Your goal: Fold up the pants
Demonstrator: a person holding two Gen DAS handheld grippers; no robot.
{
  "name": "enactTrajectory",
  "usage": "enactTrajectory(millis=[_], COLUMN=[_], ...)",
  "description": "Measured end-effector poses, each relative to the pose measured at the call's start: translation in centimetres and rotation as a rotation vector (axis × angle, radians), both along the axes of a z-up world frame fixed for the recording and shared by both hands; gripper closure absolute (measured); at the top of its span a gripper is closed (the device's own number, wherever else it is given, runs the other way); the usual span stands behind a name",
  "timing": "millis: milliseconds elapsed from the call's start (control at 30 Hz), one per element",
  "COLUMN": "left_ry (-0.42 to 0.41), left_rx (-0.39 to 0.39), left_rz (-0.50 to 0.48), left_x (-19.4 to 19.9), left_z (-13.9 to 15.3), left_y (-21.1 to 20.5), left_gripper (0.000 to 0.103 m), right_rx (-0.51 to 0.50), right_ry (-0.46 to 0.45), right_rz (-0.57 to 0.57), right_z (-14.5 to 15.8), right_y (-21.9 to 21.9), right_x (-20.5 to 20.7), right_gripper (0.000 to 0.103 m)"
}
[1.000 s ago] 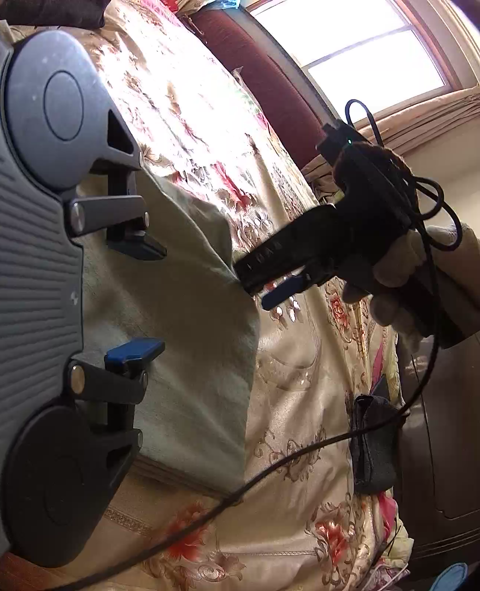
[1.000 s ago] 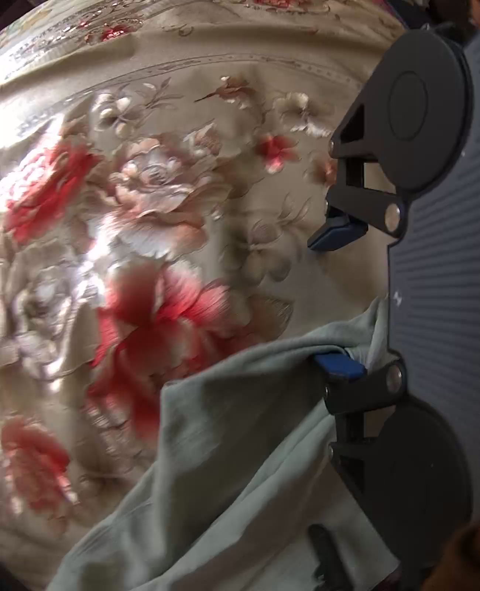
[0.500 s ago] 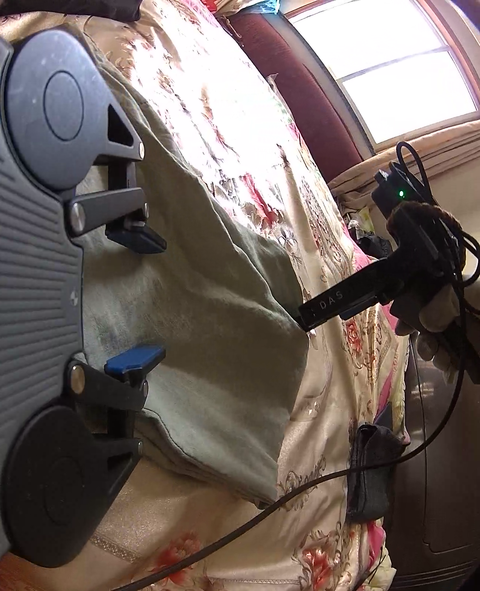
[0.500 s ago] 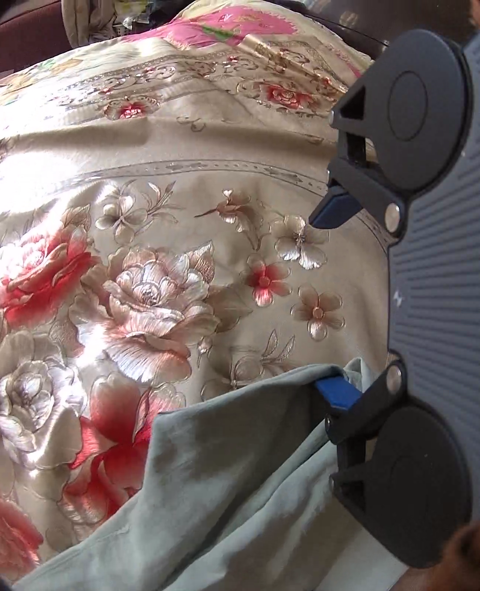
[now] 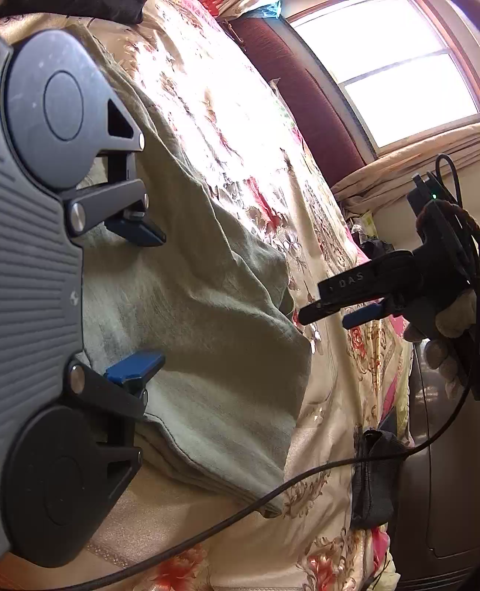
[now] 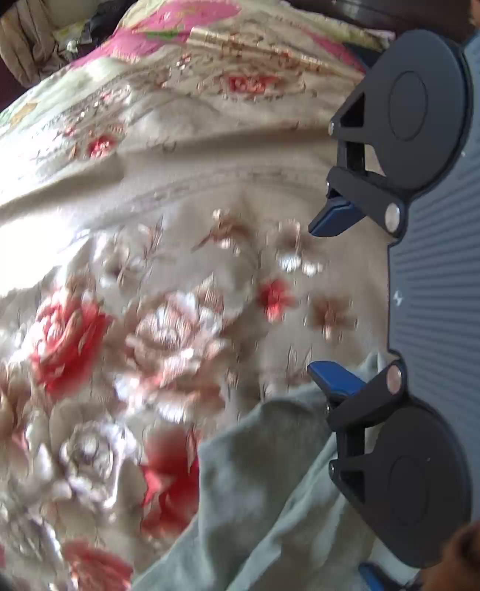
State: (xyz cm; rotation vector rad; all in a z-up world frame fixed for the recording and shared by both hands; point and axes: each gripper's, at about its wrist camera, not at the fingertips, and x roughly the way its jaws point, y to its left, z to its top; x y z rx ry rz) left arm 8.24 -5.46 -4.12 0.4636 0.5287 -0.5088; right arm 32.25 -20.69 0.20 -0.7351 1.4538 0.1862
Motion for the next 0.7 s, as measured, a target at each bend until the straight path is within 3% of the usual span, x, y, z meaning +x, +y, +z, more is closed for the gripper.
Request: enactTrajectory(millis=[67, 167, 300, 400, 467, 567, 700], left_ry=[-0.006, -0.011, -0.006, -0.006, -0.010, -0.024, -0.069], left_rx=[0.004, 0.006, 0.000, -0.001, -0.001, 0.003, 0.032], left_rz=[-0.001, -0.005, 0.003, 0.006, 0.007, 0.007, 0.014], left_x=[-0.1, -0.1, 0.1, 0.1, 0.0, -0.2, -1.1], left_z=[0.0, 0.0, 0.0, 0.0, 0.0, -0.1, 0.0], left_y=[0.0, 0.1, 0.2, 0.2, 0.2, 0.2, 0.3], left_gripper=[0.026, 0.025, 0.023, 0.021, 0.021, 0.021, 0.021], right_rx=[-0.048, -0.215, -0.241, -0.057, 0.151, 0.456, 0.667], right_ry=[0.035, 0.046, -0.091, -0.196, -0.217, -0.226, -0.307], right_rz=[0.020, 0.086, -0.047, -0.271, -0.386, -0.505, -0.625], right_z=[-2.0, -3.7, -1.1, 1.4, 2.0, 1.0, -1.5], right_y=[0.6, -0.2, -4.0, -7.7, -9.5, -11.0, -12.2], right_x=[-0.3, -0.8, -1.0, -2.9, -5.9, -11.1, -16.8], right_gripper=[0.029, 0.026, 0.025, 0.025, 0.025, 0.025, 0.024])
